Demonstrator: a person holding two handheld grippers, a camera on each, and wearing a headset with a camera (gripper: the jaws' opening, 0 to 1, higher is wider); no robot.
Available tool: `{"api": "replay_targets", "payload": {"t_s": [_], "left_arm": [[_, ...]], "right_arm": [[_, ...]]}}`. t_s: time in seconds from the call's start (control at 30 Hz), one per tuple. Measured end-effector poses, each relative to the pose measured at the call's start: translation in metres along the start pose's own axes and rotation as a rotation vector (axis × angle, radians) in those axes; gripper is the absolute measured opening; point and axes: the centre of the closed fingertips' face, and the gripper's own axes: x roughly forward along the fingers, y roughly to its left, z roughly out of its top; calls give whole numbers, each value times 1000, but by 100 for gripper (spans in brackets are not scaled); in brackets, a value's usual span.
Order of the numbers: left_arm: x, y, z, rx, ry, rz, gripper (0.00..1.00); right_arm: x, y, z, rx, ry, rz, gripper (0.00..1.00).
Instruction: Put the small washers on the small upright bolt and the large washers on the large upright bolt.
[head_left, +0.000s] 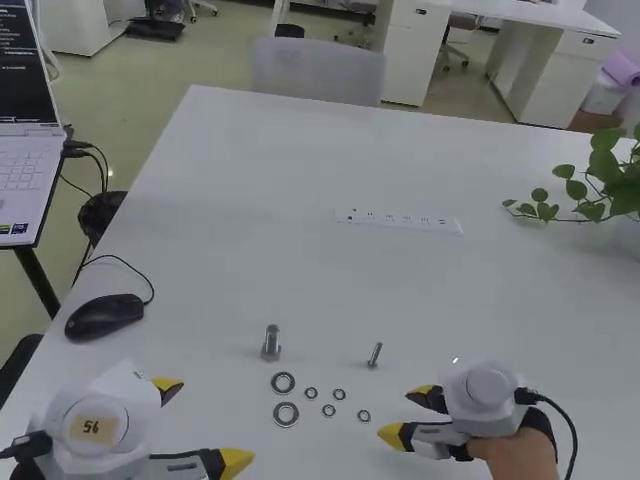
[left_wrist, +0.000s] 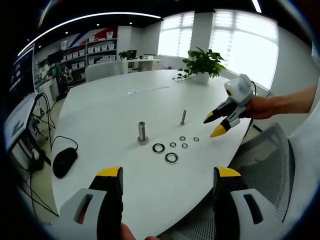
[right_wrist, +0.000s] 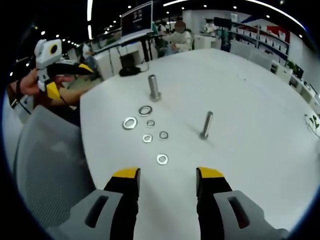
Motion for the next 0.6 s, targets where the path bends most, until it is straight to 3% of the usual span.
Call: {"api": "replay_targets", "payload": {"t_s": [0.6], "left_arm": [[-1, -3, 0, -9, -7, 5, 73]], "right_arm": [[32, 9, -1, -188, 137, 96, 31]]}}
